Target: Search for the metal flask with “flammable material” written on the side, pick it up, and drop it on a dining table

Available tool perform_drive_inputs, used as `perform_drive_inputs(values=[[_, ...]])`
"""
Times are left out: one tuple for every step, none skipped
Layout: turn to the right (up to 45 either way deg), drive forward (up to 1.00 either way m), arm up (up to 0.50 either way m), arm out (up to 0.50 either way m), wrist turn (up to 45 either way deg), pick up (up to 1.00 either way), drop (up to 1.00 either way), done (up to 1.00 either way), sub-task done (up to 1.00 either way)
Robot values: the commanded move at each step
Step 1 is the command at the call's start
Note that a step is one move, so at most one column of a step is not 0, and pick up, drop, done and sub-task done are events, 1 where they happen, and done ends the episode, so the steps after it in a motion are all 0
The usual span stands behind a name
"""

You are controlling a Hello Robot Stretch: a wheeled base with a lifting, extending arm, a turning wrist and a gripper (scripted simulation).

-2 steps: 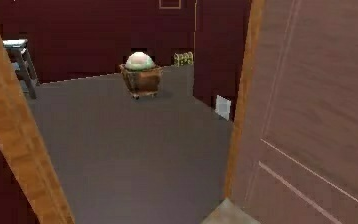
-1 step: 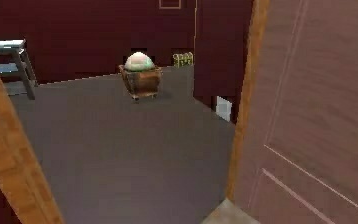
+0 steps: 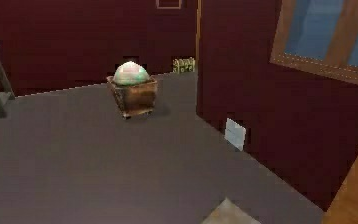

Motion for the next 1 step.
perform_drive_inputs(values=[[-30.0, 0.00, 0.00, 0.00, 0.0, 0.00, 0.00, 0.00, 0.00]])
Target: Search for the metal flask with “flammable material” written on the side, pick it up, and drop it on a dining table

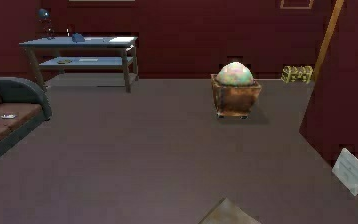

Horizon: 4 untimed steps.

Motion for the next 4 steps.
perform_drive_inputs(values=[[0.0, 0.15, 0.00, 0.00, 0.0, 0.00, 0.00, 0.00, 0.00], [-27.0, 0.00, 0.00, 0.00, 0.0, 0.00, 0.00, 0.00, 0.00], [0.0, 1.00, 0.00, 0.00, 0.0, 0.00, 0.00, 0.00, 0.00], [-3.0, 0.00, 0.00, 0.00, 0.0, 0.00, 0.00, 0.00, 0.00]])
